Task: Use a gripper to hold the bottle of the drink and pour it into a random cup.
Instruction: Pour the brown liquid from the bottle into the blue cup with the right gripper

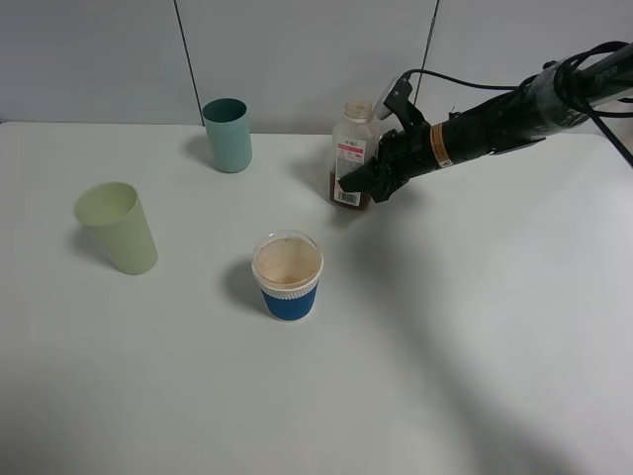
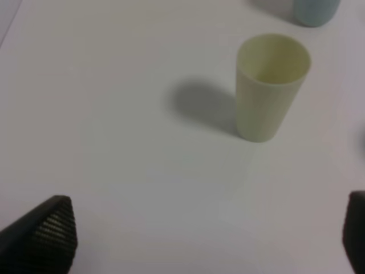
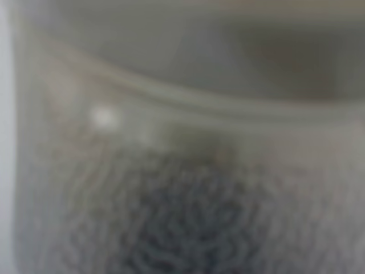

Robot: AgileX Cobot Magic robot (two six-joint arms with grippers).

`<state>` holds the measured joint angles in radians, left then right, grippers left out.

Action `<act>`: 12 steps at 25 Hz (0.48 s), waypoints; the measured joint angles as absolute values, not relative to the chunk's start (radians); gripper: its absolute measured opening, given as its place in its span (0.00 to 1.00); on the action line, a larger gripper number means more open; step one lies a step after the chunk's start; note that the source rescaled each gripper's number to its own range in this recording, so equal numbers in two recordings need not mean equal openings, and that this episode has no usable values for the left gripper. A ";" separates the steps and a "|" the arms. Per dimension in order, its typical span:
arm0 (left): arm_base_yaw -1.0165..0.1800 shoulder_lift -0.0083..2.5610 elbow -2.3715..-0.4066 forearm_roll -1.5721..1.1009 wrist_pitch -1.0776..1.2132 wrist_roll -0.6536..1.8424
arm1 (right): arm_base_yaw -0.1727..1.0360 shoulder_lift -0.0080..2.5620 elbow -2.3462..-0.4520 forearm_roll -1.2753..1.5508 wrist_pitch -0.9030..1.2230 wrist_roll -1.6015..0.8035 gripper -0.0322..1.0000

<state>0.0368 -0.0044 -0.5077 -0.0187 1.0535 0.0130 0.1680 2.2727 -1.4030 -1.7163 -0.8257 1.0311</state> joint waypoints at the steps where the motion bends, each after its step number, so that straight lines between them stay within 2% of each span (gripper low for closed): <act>1: 0.037 -0.004 -0.508 -0.019 1.053 0.013 | 0.168 2.269 -1.403 -1.722 -0.826 1.035 0.05; 12: 0.037 -0.004 -0.508 -0.019 1.053 0.013 | 0.174 2.156 -1.403 -1.743 -0.841 1.059 0.05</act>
